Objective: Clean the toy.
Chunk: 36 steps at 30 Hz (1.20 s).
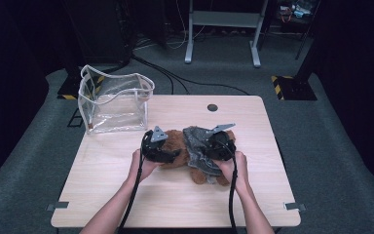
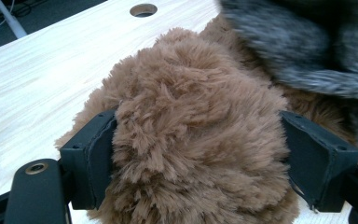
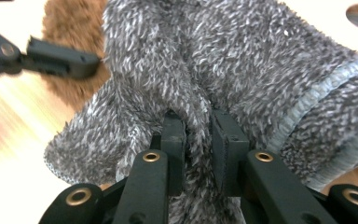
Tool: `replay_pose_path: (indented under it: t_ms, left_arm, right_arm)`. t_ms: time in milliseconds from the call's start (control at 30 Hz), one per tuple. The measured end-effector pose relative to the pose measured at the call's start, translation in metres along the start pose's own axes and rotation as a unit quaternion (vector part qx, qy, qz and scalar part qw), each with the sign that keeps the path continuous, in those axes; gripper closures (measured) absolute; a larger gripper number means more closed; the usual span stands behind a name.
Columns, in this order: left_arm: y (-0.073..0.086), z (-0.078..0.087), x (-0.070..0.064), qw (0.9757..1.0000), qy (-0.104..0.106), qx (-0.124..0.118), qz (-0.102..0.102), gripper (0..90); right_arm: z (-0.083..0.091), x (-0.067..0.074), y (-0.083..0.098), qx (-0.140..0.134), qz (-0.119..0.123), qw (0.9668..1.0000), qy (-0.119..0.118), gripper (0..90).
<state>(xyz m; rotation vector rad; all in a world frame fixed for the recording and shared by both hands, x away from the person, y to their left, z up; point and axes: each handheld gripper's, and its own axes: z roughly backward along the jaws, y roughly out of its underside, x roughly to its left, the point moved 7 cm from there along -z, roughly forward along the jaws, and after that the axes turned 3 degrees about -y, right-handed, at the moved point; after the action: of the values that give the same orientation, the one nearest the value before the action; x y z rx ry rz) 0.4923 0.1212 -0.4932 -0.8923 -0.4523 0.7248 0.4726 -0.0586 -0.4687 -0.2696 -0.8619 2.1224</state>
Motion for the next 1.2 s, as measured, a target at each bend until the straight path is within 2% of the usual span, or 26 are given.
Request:
replay_pose_path:
  t_ms: [200, 433, 533, 633, 667, 733, 767, 800, 867, 967, 1067, 1200]
  left_arm:
    - [0.000, 0.000, 0.000, 1.0000, 0.000, 0.000, 0.000, 18.9]
    - [0.000, 0.000, 0.000, 1.0000, 0.000, 0.001, 0.001, 18.9]
    - [0.001, 0.000, 0.001, 1.0000, 0.000, 0.002, 0.001, 18.9]
    - [0.001, 0.000, 0.001, 1.0000, 0.002, 0.003, 0.003, 18.9]
    - [0.001, 0.000, 0.001, 1.0000, 0.002, 0.003, 0.003, 18.9]
    - [0.001, 0.000, 0.001, 1.0000, -0.001, 0.004, -0.001, 18.9]
    - [0.001, 0.000, 0.001, 1.0000, -0.001, 0.004, -0.001, 18.9]
    - [0.001, 0.000, 0.001, 1.0000, -0.001, 0.005, -0.001, 18.9]
    - [0.001, 0.000, 0.001, 1.0000, -0.001, 0.005, -0.001, 18.9]
    - [0.001, 0.000, 0.001, 1.0000, -0.001, 0.005, -0.002, 18.9]
    - [0.001, 0.000, 0.001, 1.0000, -0.001, 0.005, -0.002, 18.9]
    - [0.001, 0.001, 0.001, 1.0000, 0.004, 0.007, -0.002, 18.7]
  right_arm:
    - [0.006, -0.012, 0.024, 0.006, -0.027, 0.9996, -0.003, 77.2]
    - [0.009, -0.028, 0.058, 0.036, -0.054, 0.9979, 0.007, 77.4]
    - [0.017, -0.032, 0.065, 0.036, -0.060, 0.9975, -0.003, 77.2]
    - [0.033, -0.039, 0.062, 0.018, -0.064, 0.9977, 0.010, 77.2]
    - [0.041, -0.046, 0.059, 0.005, -0.069, 0.9973, 0.023, 77.2]
    - [0.053, -0.057, 0.055, -0.005, -0.086, 0.9954, 0.041, 77.2]
    - [0.060, -0.069, 0.050, -0.021, -0.086, 0.9946, 0.054, 77.2]
    - [0.064, -0.077, 0.046, -0.025, -0.085, 0.9940, 0.064, 77.1]
    - [0.069, -0.089, 0.036, -0.037, -0.099, 0.9912, 0.079, 77.0]
    - [0.068, -0.103, 0.023, -0.043, -0.105, 0.9896, 0.088, 76.8]
    - [0.061, -0.112, 0.012, -0.046, -0.105, 0.9896, 0.088, 76.6]
    - [0.045, -0.116, 0.000, -0.042, -0.104, 0.9909, 0.074, 76.6]
